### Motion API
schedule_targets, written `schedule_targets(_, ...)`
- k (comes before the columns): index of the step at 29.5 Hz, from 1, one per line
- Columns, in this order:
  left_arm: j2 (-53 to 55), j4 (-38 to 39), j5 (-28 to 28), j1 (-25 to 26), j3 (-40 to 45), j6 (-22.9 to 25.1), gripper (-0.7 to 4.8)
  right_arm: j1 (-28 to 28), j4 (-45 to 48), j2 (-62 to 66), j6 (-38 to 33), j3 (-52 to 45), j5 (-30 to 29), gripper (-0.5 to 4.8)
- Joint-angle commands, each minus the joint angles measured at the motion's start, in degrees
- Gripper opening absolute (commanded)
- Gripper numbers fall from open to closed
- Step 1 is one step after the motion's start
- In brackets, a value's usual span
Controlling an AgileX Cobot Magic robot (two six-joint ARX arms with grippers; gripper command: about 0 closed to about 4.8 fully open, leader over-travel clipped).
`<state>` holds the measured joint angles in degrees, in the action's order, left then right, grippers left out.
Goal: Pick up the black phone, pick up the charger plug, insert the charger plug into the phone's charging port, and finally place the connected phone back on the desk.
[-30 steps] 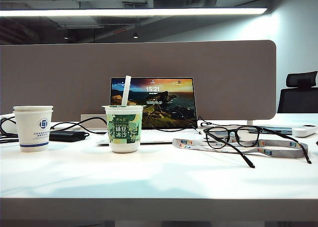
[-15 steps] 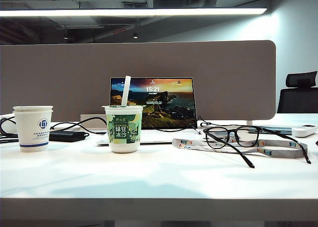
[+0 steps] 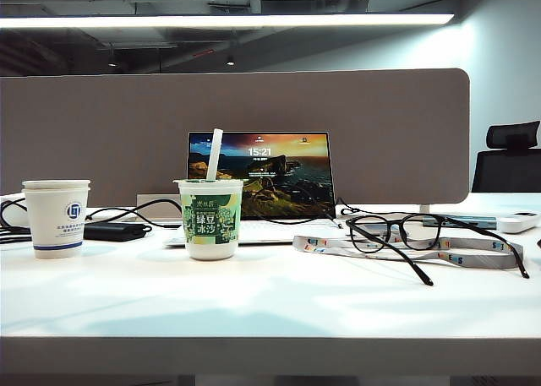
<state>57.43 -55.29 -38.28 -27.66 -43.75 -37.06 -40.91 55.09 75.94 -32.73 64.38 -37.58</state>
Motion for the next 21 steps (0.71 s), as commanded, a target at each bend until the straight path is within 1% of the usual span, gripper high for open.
schedule_targets(1,-0.15,-0.61,0.11,-0.04,-0.44,0.15,3.02,-0.11,2.23,-0.48,-0.28,0.39,0.63,-0.01)
schedule_targets(2,-0.15,-0.59,0.11,-0.04,-0.44,0.15,2.92,-0.11,2.23,-0.46,-0.28,0.39,0.63,-0.01)
schedule_targets(3,-0.15,-0.57,0.11,-0.04,-0.44,0.17,2.52,-0.11,2.21,-0.46,-0.28,0.39,0.61,-0.01)
schedule_targets(4,-0.15,-0.59,0.11,-0.04,-0.44,0.17,1.94,-0.11,2.19,-0.46,-0.28,0.39,0.61,-0.01)
schedule_targets(5,-0.15,-0.59,0.11,-0.04,-0.44,0.17,1.09,-0.13,2.19,-0.46,-0.28,0.39,0.59,-0.01)
schedule_targets(6,-0.15,-0.59,0.11,-0.04,-0.44,0.17,0.48,-0.15,2.16,-0.46,-0.28,0.39,0.57,-0.01)
schedule_targets(7,-0.15,-0.59,0.11,-0.04,-0.44,0.2,0.12,-0.2,2.16,-0.46,-0.28,0.39,0.48,-0.01)
schedule_targets(8,-0.15,-0.55,0.09,-0.04,-0.44,0.17,-0.08,-0.22,2.19,-0.46,-0.28,0.39,0.44,-0.01)
schedule_targets(15,-0.15,-0.63,-0.07,-0.02,-0.44,0.17,-0.06,-0.26,1.73,-0.48,-0.31,0.39,-0.04,0.03)
schedule_targets(16,-0.15,-0.79,-0.04,-0.02,-0.44,0.17,-0.06,-0.26,1.73,-0.48,-0.28,0.39,-0.35,0.3)
schedule_targets(17,-0.15,-0.87,-0.04,-0.02,-0.44,0.17,-0.06,-0.26,1.73,-0.48,-0.28,0.39,-0.66,0.93)
schedule_targets(18,-0.15,-0.98,-0.07,-0.02,-0.44,0.17,-0.06,-0.26,1.68,-0.48,-0.28,0.39,-0.94,1.84)
schedule_targets(19,-0.15,-0.98,-0.07,-0.02,-0.44,0.2,-0.06,-0.26,1.38,-0.48,-0.31,0.39,-1.16,3.15)
schedule_targets(20,-0.15,-0.98,-0.07,-0.02,-0.44,0.22,-0.06,-0.22,0.83,-0.57,-0.31,0.39,-1.11,3.84)
schedule_targets(21,-0.15,-1.07,-0.07,0.0,-0.44,0.24,-0.06,-0.09,0.33,-0.76,-0.31,0.39,-1.18,4.07)
